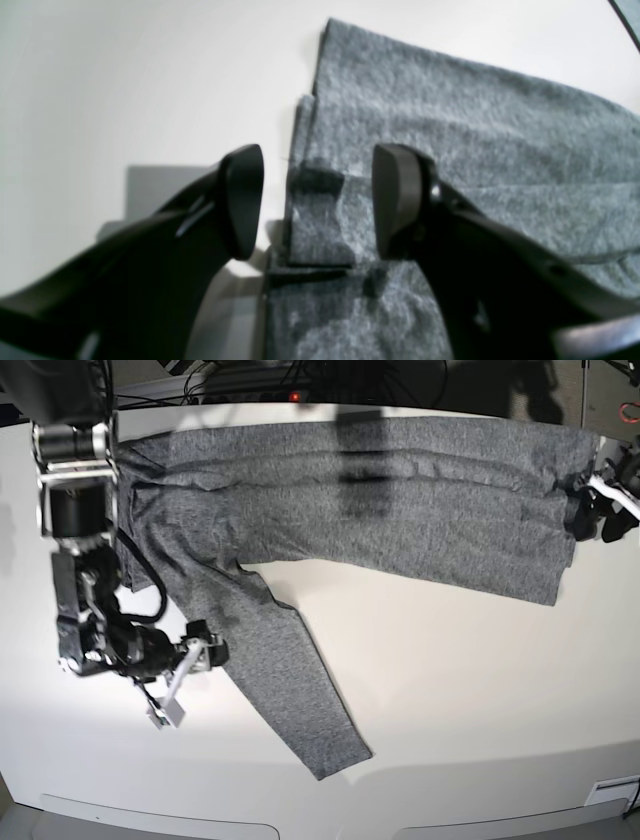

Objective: Fold the T-shirt properly
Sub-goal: 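Release the right gripper and move it to the hanging sleeve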

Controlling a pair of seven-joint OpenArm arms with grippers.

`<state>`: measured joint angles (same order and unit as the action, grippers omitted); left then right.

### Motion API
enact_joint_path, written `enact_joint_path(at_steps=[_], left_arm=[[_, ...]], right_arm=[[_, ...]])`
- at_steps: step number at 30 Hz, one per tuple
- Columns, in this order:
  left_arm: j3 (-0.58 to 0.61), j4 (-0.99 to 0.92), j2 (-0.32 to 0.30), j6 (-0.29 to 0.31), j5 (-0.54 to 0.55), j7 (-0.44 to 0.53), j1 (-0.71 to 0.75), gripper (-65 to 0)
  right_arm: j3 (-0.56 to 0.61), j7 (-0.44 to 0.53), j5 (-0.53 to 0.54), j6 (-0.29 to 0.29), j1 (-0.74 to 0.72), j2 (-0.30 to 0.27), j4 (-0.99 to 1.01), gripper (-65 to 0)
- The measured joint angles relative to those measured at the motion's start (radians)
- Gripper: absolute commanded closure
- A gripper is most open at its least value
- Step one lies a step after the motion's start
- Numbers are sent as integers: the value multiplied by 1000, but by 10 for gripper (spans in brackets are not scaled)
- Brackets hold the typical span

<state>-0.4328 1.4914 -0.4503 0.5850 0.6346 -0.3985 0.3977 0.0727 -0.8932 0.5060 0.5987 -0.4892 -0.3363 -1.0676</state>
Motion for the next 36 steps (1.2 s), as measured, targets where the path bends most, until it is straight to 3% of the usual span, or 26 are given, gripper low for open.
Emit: enact_joint_path(at_steps=[4,9,14,19,29,33,36], left_arm=[[0,0,35,18,-26,3,-3,-340],[0,0,42,16,-50,3,0,-340],[0,0,40,17,-50,3,-2,-340],[0,0,40,16,-50,20,-2,-340],[0,0,40,16,-50,26,-2,-340],[0,0,40,16,-50,26,-2,-339],[0,0,40,16,-50,26,-2,-339]], right_arm=[[5,26,-148,0,-89,82,140,-377],[5,119,-290,0,-154,135,286,-377],[4,180,-404,-42,-176,135,396,-377],[0,216,-442,-41,-184,134,445,-375],[0,197,-450,-42,-183,151,452,-132],[0,189,-450,-42,-181,150,452,0],[0,189,-452,-42,-181,150,452,0]])
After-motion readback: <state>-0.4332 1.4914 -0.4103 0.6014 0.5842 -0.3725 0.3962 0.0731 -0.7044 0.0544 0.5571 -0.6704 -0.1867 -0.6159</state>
